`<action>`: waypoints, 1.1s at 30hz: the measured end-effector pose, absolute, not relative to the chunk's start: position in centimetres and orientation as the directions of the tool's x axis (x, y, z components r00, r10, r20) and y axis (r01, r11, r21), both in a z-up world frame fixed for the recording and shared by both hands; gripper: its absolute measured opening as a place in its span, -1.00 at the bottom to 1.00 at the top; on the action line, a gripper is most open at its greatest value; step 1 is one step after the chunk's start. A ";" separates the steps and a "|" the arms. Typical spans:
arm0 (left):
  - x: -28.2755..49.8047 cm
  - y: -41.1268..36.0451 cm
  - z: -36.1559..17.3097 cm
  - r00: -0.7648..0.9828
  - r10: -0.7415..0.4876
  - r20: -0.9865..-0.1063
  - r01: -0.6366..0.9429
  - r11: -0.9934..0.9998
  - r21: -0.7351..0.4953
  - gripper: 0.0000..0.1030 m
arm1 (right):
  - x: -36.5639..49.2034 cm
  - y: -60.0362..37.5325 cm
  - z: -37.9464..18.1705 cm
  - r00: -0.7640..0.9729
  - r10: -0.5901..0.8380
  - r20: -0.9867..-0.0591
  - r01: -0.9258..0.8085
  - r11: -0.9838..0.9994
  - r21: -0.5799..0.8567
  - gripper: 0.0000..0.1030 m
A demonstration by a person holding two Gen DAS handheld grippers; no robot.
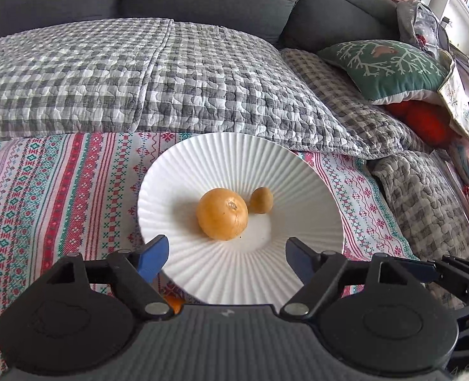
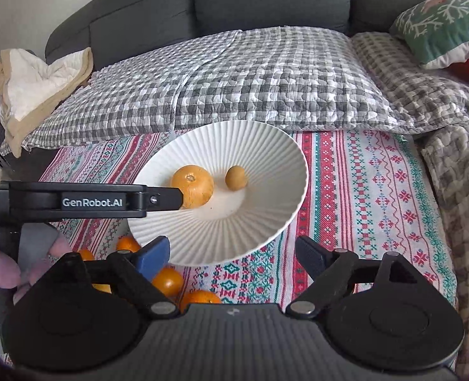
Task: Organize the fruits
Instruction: 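Lift both tools out of the plate back over the fruits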
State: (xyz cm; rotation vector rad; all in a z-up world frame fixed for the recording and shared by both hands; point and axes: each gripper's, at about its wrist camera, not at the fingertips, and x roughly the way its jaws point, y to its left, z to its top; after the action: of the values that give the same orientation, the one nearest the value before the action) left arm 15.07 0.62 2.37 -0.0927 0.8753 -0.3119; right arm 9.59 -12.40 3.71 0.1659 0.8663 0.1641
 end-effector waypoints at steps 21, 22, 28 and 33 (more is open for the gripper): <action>6.0 2.8 3.8 0.635 -0.243 -0.734 0.228 0.966 -0.123 1.00 | 3.0 -12.5 4.6 0.633 0.161 -0.757 -0.028 0.982 0.186 0.86; 5.6 2.9 3.7 0.640 -0.242 -0.729 0.231 0.966 -0.118 1.00 | 2.8 -12.5 4.5 0.632 0.160 -0.758 -0.027 0.982 0.186 0.86; 4.6 3.7 3.2 0.649 -0.233 -0.724 0.248 0.965 -0.088 1.00 | 1.8 -12.9 3.2 0.614 0.190 -0.766 -0.009 0.972 0.233 0.88; 3.8 4.0 2.4 0.647 -0.237 -0.725 0.271 0.960 -0.072 1.00 | 1.3 -12.9 1.9 0.601 0.162 -0.783 -0.031 0.983 0.179 0.89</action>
State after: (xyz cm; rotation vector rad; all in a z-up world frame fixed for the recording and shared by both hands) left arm 3.81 4.03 2.36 0.0442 0.8179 -0.2890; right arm 1.26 -12.88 1.90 0.1525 0.9200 0.1122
